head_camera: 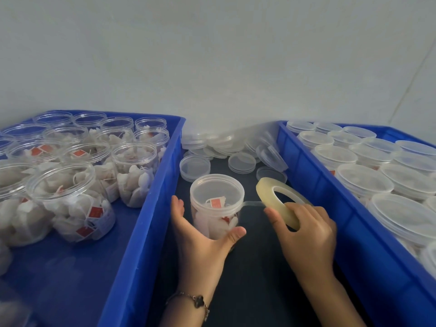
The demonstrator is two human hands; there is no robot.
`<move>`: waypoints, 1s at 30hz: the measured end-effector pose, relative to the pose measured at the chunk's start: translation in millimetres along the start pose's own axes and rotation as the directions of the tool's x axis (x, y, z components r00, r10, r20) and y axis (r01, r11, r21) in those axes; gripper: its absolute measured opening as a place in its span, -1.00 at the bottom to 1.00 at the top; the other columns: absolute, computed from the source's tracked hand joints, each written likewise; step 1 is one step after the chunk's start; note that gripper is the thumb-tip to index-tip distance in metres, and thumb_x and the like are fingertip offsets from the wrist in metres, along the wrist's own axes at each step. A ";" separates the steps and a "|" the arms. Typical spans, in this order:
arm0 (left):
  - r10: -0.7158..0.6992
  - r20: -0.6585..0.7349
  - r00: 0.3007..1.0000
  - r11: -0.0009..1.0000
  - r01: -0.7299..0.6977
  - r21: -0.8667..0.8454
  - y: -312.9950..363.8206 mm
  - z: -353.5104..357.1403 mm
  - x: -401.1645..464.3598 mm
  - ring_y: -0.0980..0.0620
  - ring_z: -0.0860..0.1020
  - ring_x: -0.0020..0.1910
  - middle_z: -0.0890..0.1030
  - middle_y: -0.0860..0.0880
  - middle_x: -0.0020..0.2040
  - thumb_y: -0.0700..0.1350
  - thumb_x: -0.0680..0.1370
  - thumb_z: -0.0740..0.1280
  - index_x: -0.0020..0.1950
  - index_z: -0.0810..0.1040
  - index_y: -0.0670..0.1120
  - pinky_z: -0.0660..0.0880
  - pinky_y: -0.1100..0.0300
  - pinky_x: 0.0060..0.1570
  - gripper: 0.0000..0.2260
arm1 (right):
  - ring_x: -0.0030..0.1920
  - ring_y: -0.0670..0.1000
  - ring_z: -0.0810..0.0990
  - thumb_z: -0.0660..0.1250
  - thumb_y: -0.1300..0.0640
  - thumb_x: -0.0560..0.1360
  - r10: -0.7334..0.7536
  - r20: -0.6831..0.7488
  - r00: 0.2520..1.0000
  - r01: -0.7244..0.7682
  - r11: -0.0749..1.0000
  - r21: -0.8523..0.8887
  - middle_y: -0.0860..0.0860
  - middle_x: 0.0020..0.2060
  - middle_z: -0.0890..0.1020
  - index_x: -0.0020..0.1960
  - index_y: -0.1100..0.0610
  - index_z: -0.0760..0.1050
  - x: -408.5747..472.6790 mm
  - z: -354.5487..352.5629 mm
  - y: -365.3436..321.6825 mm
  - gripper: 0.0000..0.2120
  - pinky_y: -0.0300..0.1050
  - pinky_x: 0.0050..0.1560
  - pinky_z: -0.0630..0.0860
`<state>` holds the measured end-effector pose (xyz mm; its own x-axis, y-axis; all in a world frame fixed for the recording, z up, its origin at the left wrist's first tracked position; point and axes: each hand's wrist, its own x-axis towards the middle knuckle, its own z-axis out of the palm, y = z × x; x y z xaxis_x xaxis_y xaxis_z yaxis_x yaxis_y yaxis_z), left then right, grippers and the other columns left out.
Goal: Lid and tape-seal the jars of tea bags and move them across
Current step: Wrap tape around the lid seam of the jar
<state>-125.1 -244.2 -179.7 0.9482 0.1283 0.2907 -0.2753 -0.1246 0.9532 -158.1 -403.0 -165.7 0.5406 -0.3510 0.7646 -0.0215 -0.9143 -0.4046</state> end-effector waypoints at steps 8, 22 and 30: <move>0.014 -0.071 0.997 0.997 -0.008 0.080 9.7 -3.7 -6.3 0.28 0.43 0.09 0.42 0.23 0.14 0.24 0.05 0.52 0.26 0.31 0.23 0.37 0.29 0.02 -0.18 | -0.16 0.22 0.59 0.53 0.35 0.30 -0.064 0.166 0.984 0.068 0.998 -0.019 0.13 -0.22 0.64 -0.07 0.25 0.61 2.7 -0.3 9.4 -0.78 0.19 -0.14 0.49; -0.160 0.400 0.902 0.909 0.293 -0.297 34.1 -15.4 -13.4 -0.11 0.67 -0.11 0.65 -0.11 -0.02 0.16 0.02 0.54 0.16 0.50 -0.03 0.62 0.02 -0.19 -0.26 | -0.18 0.16 0.60 0.49 0.43 0.30 -0.140 0.104 0.985 0.143 0.990 -0.019 0.07 -0.22 0.61 -0.07 0.19 0.59 8.7 -8.7 15.1 -0.73 0.17 -0.02 0.38; -0.106 0.543 0.833 0.876 0.337 -0.346 30.2 -15.8 -13.0 -0.17 0.66 -0.11 0.66 -0.16 -0.04 0.19 0.01 0.57 0.10 0.53 -0.13 0.57 0.16 -0.25 -0.24 | -0.09 0.07 0.57 0.36 0.29 0.42 -0.118 0.185 0.976 0.109 0.992 0.060 -0.01 -0.17 0.61 -0.03 0.10 0.57 9.9 -7.7 19.5 -0.83 0.07 0.06 0.28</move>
<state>-148.3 -234.1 -153.4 0.9049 -0.4145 0.0961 0.0237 0.2745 0.9613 -159.6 -425.9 -162.2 0.6853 -0.1968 0.7012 0.0884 -0.9332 -0.3484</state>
